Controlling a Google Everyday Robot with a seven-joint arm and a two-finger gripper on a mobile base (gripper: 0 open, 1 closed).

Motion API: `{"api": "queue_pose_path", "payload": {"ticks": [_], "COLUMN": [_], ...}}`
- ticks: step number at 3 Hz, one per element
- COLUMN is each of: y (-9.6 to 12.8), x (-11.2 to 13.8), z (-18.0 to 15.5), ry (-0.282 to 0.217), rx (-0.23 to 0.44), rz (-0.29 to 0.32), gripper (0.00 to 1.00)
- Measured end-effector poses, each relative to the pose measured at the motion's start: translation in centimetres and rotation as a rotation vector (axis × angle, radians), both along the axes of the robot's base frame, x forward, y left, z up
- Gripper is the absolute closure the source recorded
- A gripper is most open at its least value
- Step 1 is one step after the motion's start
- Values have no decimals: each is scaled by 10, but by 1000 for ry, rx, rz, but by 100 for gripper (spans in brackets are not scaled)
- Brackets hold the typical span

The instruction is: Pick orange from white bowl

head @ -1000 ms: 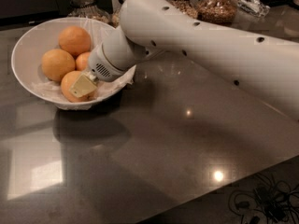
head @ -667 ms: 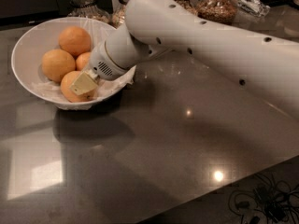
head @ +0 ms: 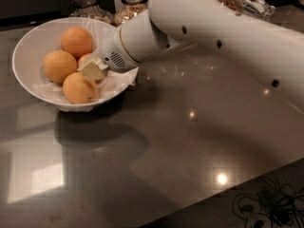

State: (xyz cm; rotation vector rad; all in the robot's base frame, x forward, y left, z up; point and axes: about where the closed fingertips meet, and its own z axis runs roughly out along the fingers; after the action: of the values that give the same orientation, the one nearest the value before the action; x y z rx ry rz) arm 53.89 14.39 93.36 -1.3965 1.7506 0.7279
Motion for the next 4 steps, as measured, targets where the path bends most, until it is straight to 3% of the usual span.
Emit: {"api": "queue_pose_path", "payload": {"ticks": [2,4], "y": [-2,16], "x": [0,-18], "z": [1,-18], "ry": [-4,39], "rx": [3,18], "rz": [0,22], "gripper": [58,12]}}
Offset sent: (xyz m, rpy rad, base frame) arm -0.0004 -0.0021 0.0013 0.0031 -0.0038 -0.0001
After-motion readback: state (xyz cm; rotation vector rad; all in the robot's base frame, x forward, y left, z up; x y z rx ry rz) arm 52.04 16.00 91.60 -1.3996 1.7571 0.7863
